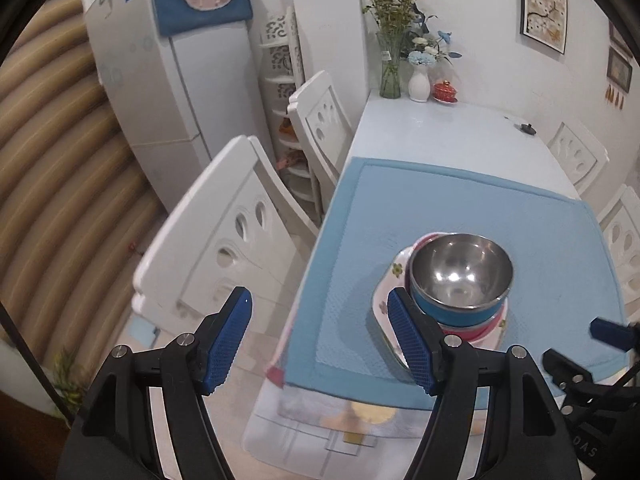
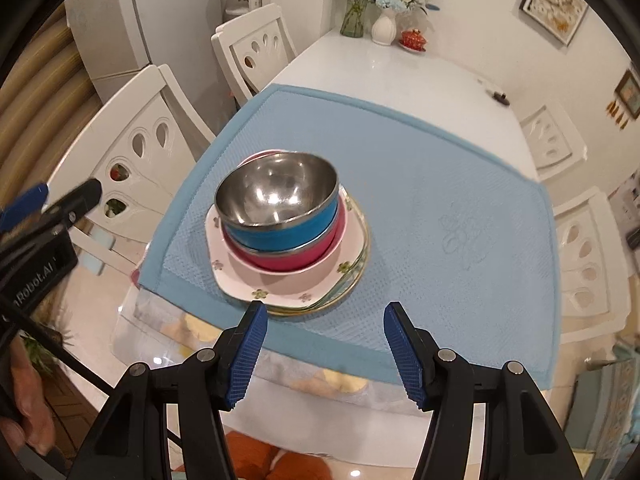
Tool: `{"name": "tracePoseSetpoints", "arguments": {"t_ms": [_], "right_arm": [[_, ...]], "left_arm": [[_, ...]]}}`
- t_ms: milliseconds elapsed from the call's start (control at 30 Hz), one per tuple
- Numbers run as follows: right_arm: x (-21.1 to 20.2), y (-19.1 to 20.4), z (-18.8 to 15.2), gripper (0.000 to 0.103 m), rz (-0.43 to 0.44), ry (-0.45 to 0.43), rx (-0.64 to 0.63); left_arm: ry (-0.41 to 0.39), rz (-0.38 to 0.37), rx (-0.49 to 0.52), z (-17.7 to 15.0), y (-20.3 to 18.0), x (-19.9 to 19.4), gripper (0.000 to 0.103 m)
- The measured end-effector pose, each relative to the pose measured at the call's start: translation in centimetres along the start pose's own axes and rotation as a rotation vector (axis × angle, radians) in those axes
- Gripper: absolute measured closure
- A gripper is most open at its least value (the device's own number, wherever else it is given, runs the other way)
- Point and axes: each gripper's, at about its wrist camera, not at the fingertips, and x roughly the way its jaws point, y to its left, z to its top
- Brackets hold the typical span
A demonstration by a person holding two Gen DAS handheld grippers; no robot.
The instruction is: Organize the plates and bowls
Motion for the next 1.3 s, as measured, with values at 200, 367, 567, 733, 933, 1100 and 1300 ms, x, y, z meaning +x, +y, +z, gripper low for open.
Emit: {"name": "tracePoseSetpoints", "arguments": {"t_ms": [200, 367, 567, 733, 933, 1100, 1300], "right_arm": [[0.0, 0.5, 0.6, 0.044, -0.002, -0.001, -0.025], [0.1, 1.1, 0.7, 0.044, -0.011, 0.004, -0.050], [-0.1, 0.7, 1.0, 0.044, -0.024, 0.002, -0.042], [0.4, 0.5, 0.8, 0.044, -0.022, 0.017, -0.030], [0.4, 0.2, 0.7, 0.044, -0.017, 0.022, -0.020], [0.4, 0.0, 0.8, 0.044, -0.017, 0.016, -0.019], [0.7, -0.4, 0.9, 0.044, -0.013, 0.024, -0.010]], "left_arm": [[0.006, -0.007, 0.012, 0.4, 0.1, 0.2, 0.034], [0.017, -0.017, 0.027, 0.4, -0.2, 0.1, 0.034], [0.020, -0.031, 0.028, 0.8, -0.7, 0.3, 0.034], [0.030, -0.030, 0.072, 0.5, -2.0, 0.6, 0.034], [0.046, -0.039, 0.127, 0.7, -3.2, 0.9, 0.034], [0.046, -0.049, 0.127, 1.1, -3.3, 1.0, 0.034], [0.059, -0.066, 0.134, 1.1, -4.0, 1.4, 0.034]]}}
